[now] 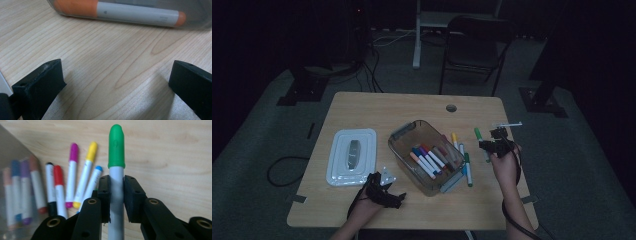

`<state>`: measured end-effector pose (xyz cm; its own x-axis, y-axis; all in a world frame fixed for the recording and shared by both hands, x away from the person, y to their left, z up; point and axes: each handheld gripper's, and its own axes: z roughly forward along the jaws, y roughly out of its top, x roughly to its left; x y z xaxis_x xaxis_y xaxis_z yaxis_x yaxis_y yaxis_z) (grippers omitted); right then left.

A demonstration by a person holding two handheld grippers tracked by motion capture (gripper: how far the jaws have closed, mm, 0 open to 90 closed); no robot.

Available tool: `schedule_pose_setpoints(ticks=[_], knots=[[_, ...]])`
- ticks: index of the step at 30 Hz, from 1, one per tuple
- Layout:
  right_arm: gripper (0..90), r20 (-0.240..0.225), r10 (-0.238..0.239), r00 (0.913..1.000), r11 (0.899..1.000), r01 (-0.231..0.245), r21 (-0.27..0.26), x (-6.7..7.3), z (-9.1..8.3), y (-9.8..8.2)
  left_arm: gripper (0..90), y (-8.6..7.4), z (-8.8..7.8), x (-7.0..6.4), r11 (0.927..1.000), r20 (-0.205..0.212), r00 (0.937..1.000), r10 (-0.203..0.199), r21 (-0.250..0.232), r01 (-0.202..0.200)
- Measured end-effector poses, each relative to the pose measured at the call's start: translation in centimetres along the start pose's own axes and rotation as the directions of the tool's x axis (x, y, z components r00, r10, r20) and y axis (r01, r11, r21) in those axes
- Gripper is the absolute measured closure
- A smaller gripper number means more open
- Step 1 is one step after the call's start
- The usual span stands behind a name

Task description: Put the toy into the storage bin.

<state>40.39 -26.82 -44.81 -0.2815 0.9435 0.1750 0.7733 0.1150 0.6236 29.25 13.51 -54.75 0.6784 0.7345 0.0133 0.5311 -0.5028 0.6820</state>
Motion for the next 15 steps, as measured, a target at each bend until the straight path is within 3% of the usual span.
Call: schedule_pose_setpoints(ticks=[9,15], knots=[[76.4,-0.079,-0.041,0.9960,0.996,0.034,-0.082,2.5,-3.0,2.1,0.4,0.0,0.0,0.0,1.0000,0.000,1.0000,0.000,0.000,0.000],[76.4,-0.135,-0.087,0.9870,0.990,0.070,-0.123,4.7,-4.7,3.2,0.4,0.0,0.0,0.0,1.0000,-0.001,1.0000,-0.001,-0.002,0.001]])
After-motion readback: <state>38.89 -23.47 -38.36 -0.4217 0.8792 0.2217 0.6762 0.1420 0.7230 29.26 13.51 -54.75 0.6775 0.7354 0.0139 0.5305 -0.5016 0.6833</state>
